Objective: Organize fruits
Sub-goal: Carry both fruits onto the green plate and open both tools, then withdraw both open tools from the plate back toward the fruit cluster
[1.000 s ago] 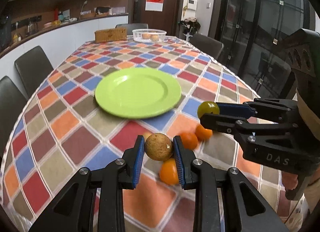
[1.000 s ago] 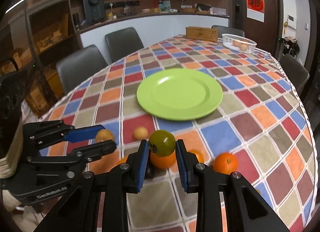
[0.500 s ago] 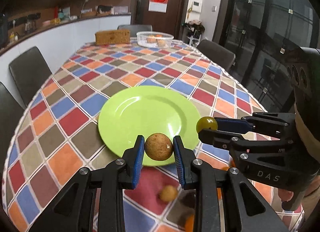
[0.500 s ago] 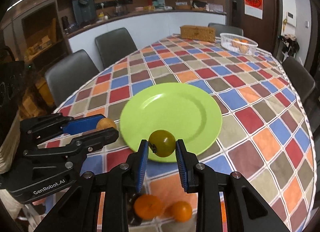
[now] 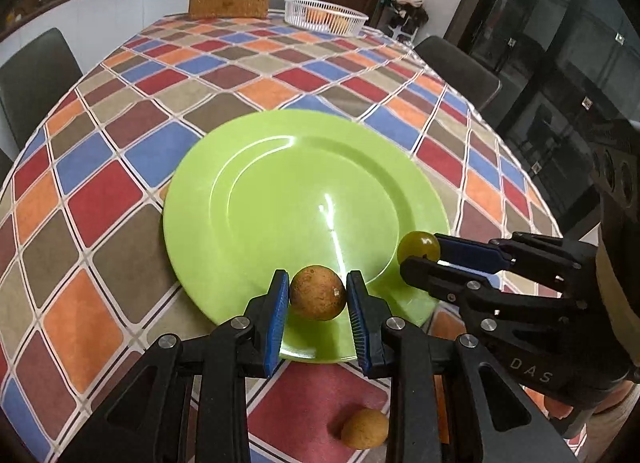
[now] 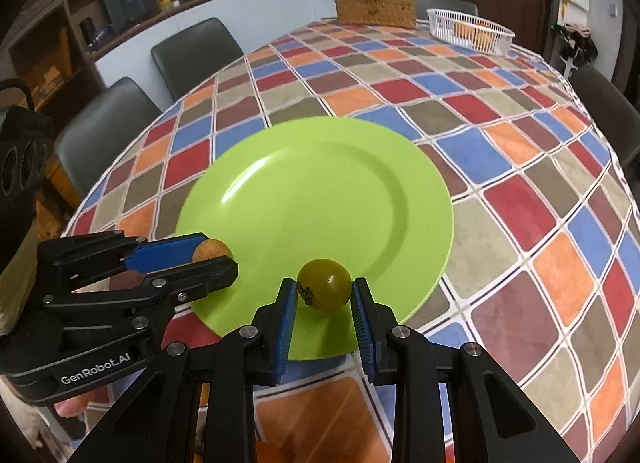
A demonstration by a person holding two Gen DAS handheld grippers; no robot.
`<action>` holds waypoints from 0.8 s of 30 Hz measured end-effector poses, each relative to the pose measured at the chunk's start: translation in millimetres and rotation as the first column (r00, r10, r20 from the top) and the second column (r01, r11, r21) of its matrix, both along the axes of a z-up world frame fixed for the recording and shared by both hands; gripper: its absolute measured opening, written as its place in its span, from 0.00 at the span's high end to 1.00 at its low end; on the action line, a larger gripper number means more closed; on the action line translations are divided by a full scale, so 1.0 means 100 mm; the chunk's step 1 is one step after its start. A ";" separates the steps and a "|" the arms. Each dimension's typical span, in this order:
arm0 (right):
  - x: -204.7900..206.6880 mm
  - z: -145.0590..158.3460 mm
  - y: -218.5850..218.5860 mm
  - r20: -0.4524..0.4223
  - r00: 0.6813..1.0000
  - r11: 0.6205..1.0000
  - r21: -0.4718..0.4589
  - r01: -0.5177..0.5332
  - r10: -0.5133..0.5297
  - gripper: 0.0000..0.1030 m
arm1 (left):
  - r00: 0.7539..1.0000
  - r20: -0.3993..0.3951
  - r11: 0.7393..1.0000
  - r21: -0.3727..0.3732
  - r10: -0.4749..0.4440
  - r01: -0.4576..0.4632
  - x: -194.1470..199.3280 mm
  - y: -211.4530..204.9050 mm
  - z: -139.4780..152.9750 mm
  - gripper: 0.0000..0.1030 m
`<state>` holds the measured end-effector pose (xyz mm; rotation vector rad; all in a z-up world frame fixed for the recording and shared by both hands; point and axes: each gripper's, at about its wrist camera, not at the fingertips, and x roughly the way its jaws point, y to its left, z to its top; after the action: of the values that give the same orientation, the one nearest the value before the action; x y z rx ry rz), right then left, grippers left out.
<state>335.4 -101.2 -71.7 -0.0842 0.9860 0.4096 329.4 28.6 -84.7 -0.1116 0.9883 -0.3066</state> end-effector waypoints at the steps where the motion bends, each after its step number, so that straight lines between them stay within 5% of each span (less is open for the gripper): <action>1: 0.00 -0.01 0.00 -0.002 1.000 1.000 -0.001 0.002 -0.002 0.72 | 1.000 -0.006 1.000 0.007 0.001 -0.001 0.01 0.00 -0.01 0.72; 8: -0.10 0.08 -0.05 0.042 0.998 0.999 -0.013 0.037 -0.037 0.65 | 0.999 0.035 0.999 0.047 0.022 -0.024 -0.13 0.02 0.12 0.65; 17: -0.56 0.51 -0.15 0.153 0.986 0.998 0.005 0.066 -0.066 0.65 | 0.982 0.181 0.992 0.099 0.059 -0.078 -0.66 0.02 0.64 0.56; 24: -0.96 0.83 -0.21 0.231 0.969 0.996 0.013 0.087 -0.088 0.54 | 0.960 0.269 0.987 0.110 0.082 -0.115 -1.08 -0.03 1.00 0.35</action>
<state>239.6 -122.1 11.3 -0.0836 0.7555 0.3125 221.3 25.9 15.6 -0.0059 0.7317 -0.1618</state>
